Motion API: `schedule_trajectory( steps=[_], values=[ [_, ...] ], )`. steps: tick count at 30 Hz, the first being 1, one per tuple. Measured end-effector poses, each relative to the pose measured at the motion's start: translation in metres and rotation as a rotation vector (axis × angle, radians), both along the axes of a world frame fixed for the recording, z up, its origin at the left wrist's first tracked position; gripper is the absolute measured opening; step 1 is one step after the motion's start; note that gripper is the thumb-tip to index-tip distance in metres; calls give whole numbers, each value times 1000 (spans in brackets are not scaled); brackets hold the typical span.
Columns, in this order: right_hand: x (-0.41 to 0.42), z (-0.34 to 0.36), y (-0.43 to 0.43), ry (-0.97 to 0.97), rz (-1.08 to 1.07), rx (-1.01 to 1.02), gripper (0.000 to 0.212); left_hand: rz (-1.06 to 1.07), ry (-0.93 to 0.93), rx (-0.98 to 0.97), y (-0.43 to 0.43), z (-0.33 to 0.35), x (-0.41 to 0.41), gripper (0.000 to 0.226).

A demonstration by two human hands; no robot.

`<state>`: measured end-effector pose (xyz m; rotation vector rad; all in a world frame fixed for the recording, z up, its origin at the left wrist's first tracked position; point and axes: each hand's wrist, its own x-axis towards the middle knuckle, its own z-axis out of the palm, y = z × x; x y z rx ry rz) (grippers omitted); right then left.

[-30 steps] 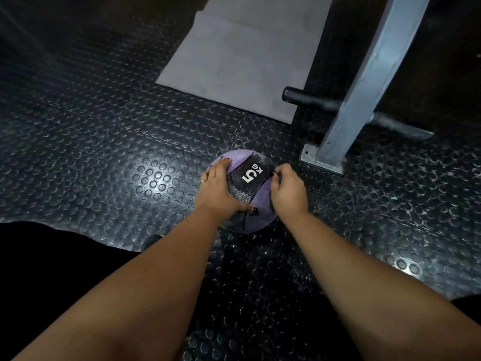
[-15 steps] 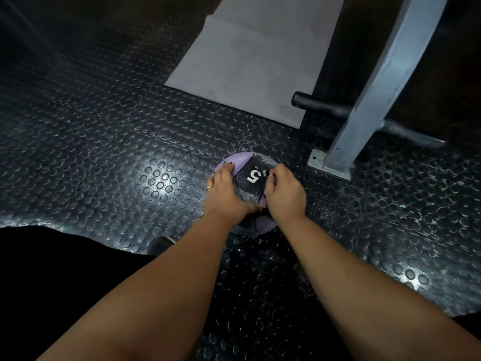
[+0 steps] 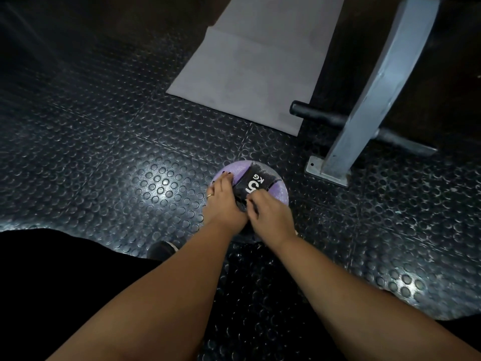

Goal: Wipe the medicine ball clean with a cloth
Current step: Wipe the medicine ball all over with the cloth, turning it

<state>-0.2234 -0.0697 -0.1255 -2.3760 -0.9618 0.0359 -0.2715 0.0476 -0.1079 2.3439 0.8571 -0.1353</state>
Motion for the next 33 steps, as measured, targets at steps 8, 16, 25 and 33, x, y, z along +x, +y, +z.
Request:
schedule_trajectory(
  steps=[8,16,25,33],
  values=[
    [65,1,7,93,-293,-108,17,-23,82,32,-12,1,-2,130],
    [6,9,8,157,-77,-6,13,-20,-10,39,-11,-4,3,71],
    [65,3,5,12,-173,-131,17,-66,40,69,-11,-7,-7,131],
    [31,0,1,-27,-94,-7,13,-81,16,42,-8,-6,-4,122]
  ],
)
